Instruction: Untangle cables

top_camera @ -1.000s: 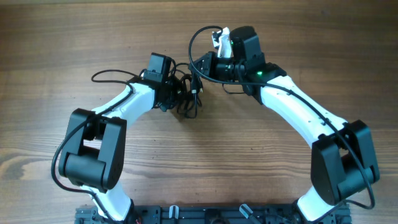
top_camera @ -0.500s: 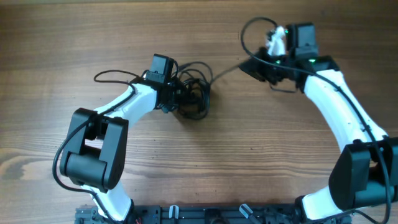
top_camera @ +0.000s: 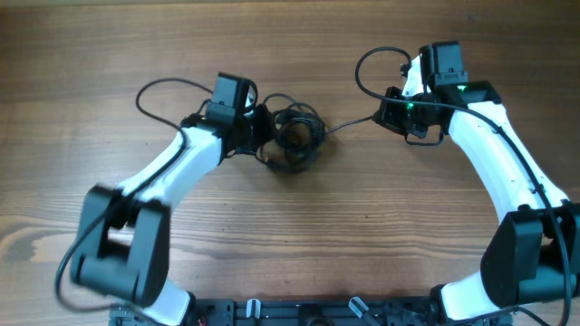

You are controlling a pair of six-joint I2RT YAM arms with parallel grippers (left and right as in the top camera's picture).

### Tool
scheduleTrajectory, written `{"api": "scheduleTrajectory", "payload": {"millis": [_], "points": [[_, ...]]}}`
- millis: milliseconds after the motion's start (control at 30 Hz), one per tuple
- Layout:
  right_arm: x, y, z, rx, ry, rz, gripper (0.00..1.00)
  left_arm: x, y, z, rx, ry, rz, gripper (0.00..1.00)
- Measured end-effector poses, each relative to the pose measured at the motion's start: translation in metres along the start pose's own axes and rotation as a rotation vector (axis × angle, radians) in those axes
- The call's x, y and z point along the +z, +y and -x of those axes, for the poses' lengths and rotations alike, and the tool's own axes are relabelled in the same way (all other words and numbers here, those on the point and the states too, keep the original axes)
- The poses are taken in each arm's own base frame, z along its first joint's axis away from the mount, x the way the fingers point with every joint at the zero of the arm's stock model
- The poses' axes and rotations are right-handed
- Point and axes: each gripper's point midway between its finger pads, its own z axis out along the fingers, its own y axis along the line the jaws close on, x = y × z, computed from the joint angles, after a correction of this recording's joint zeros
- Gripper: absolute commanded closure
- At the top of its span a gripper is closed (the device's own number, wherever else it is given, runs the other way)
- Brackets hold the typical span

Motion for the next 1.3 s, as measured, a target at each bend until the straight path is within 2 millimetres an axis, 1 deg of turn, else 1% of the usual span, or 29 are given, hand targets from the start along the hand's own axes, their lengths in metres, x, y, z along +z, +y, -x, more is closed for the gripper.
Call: {"api": "scheduleTrajectory", "payload": {"millis": [33,100,167,233,267,333,533,667,900,1100,1300], "points": [[-0.001,-0.001,0.001,-0.009,-0.001,-0.001,0.82,-0.01,-0.007,0.003,0.02,-0.021,-0.019,0.62],[-0.002,-0.002,0.001,-0.025,0.001,0.001,0.74,-0.024,-0.017,0.006,0.052,-0.046,-0.041,0.55],[-0.002,-0.001,-0.001,-0.04,0.01,0.013,0.66,-0.032,-0.019,0.005,0.063,-0.05,-0.044,0.5],[-0.003,0.002,-0.003,-0.06,0.022,0.032,0.57,-0.034,-0.017,0.001,0.063,-0.037,-0.032,0.48],[-0.003,0.003,-0.005,-0.067,0.031,0.043,0.5,-0.033,-0.013,-0.002,0.057,-0.022,-0.02,0.48],[-0.003,0.006,-0.007,-0.078,0.042,0.061,0.43,-0.033,-0.009,-0.007,0.05,-0.003,-0.003,0.43],[-0.006,0.011,-0.013,-0.102,0.066,0.089,0.36,-0.033,-0.003,-0.013,0.05,0.023,0.02,0.19],[-0.006,0.011,-0.015,-0.101,0.072,0.093,0.28,-0.033,-0.002,-0.014,0.055,0.026,0.023,0.1],[-0.006,0.013,-0.015,-0.105,0.074,0.1,0.19,-0.029,-0.009,-0.023,0.085,0.031,0.032,0.02],[-0.006,0.013,-0.015,-0.104,0.075,0.101,0.13,-0.026,-0.014,-0.031,0.118,0.03,0.047,0.0],[-0.006,0.013,-0.015,-0.104,0.075,0.101,0.12,-0.026,-0.013,-0.029,0.121,0.02,0.06,0.0]]}}
